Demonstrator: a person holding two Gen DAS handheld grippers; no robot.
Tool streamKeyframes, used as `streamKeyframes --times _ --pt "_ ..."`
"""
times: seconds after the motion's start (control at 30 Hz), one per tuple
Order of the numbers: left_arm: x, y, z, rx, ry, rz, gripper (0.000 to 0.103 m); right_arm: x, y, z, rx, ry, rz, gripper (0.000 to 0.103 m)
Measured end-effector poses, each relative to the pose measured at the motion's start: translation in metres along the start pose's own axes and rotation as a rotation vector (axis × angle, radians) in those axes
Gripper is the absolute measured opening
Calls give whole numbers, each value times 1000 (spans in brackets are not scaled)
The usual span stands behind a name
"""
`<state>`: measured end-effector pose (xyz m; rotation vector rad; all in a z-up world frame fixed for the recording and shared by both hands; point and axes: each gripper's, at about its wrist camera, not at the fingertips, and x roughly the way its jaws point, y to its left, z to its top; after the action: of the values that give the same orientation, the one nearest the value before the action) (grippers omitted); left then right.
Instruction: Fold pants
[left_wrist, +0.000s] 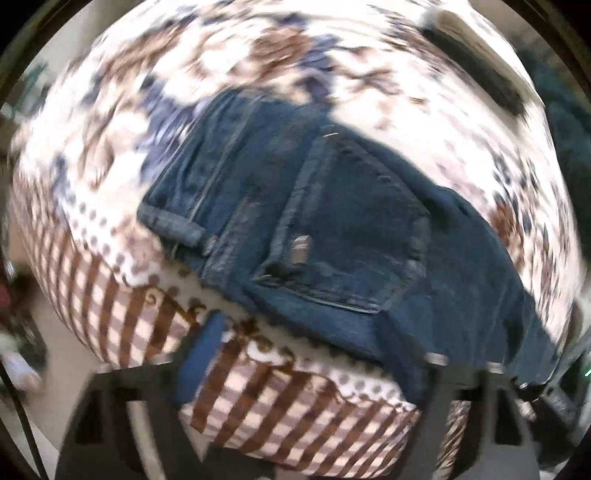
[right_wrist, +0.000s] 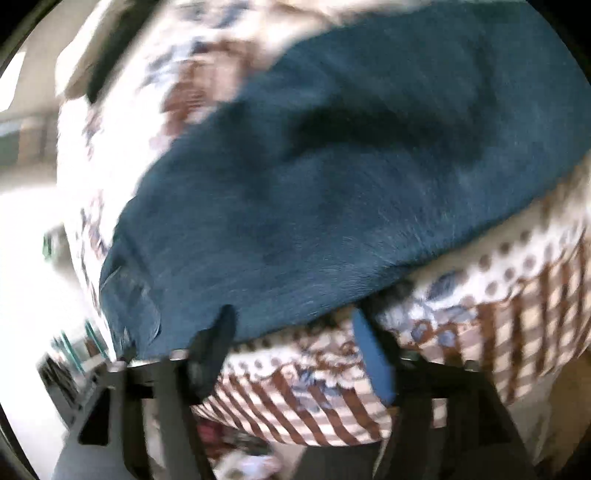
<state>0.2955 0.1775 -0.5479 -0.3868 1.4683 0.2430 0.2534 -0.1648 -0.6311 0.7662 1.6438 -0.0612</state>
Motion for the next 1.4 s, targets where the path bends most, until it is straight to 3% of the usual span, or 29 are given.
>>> streamKeyframes --times 0.13,0.3,0.37,0.47,0.53,0.57,0.6,0.7,0.77,0.83,0.9,0.97,1.03,1.1,1.17,1.23,1.27,1.3,1.4 --pt "-5 -41 23 74 -67 9 89 -15 54 24 -189 8 4 72" --pt "21 -56 56 -9 -42 0 89 0 113 104 -339 33 99 72" --pt "30 -56 68 -74 13 -19 89 27 139 142 -398 131 144 72" --pt "33 -55 74 -145 62 -25 89 63 167 172 -512 292 154 72" --pt "36 -58 79 -166 88 -11 89 87 184 178 -610 386 95 71" --pt "36 -61 81 -159 93 8 89 98 191 178 -658 425 69 69" --pt "37 -65 82 -145 95 24 89 103 193 175 -677 450 68 53" --pt "44 -74 89 -114 89 88 89 105 177 182 -581 483 141 16" --pt "52 -75 89 -109 105 117 89 98 154 198 -434 441 208 3" --pt "60 -73 86 -113 117 132 89 94 130 214 -293 427 273 2" --pt "63 -72 83 -130 121 128 89 95 121 220 -269 435 299 2" --pt "65 -72 79 -133 121 133 89 97 119 224 -234 489 378 3" --pt "64 -73 76 -129 114 136 89 102 127 224 -241 511 377 9" --pt "64 -74 76 -122 111 144 89 111 140 226 -268 546 378 36" --pt "65 -75 74 -119 110 149 89 127 153 220 -273 596 371 42" --pt "66 -74 75 -121 114 151 89 147 167 204 -319 619 323 42" --pt "64 -71 71 -121 114 150 89 152 171 198 -348 616 291 33" --pt "67 -74 70 -121 114 151 89 156 174 193 -360 616 271 14" --pt "70 -75 65 -118 122 156 89 151 174 193 -327 571 244 11"
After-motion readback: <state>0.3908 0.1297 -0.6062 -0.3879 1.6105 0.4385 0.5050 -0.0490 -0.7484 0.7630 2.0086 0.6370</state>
